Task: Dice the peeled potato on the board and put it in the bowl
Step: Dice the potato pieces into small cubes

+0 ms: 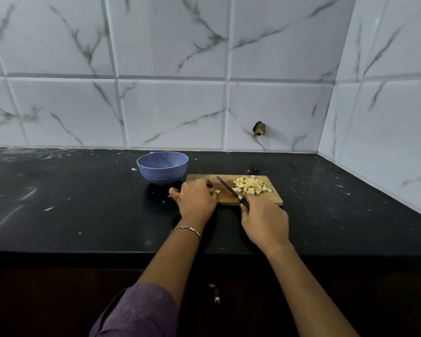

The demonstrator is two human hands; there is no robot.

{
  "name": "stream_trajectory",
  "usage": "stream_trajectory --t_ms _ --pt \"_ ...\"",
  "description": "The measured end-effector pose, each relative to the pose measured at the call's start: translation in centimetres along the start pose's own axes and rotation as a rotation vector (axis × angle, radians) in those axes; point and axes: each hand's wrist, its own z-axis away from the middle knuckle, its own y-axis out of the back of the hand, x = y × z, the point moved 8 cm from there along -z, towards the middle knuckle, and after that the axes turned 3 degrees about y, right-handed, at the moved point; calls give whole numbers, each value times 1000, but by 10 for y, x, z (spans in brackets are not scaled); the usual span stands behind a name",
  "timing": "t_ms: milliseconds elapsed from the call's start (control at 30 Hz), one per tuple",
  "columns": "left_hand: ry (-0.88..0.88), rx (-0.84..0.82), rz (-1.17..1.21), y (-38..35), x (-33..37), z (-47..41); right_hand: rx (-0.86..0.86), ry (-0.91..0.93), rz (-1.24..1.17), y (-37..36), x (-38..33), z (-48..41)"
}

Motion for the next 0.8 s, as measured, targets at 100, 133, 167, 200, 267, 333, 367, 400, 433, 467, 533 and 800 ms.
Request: stream_trajectory --t_ms 100,133,167,200,267,333,367,400,433,467,533,800 --pt "-5 -19 -47 -4 1 -2 4 -3 1 0 0 0" --pt "-3 -15 -59 -4 1 -2 5 -3 3 0 0 0" --pt "-3 -7 -63 -3 1 -3 7 -4 4 0 0 0" --pt "-4 4 -63 -2 1 -3 7 -5 3 -1 0 0" --pt "-8 20 -57 1 2 -2 1 -6 2 -1 0 0" --pt "-11 45 -46 5 3 -2 -3 -4 4 -1 1 0" --pt "-7 67 -36 7 3 -2 -5 -3 4 -1 1 0" --pt "4 91 -24 9 2 -2 -6 -4 3 -1 1 0" --pt "19 114 -13 11 0 -2 -9 -6 3 -1 1 0" --pt "38 130 -2 13 -2 -2 -12 -7 1 -1 1 -1" --pt "67 128 6 14 -7 -2 -15 -9 -3 -1 0 -1" --pt "27 105 12 15 -1 1 -16 -12 -3 0 1 0"
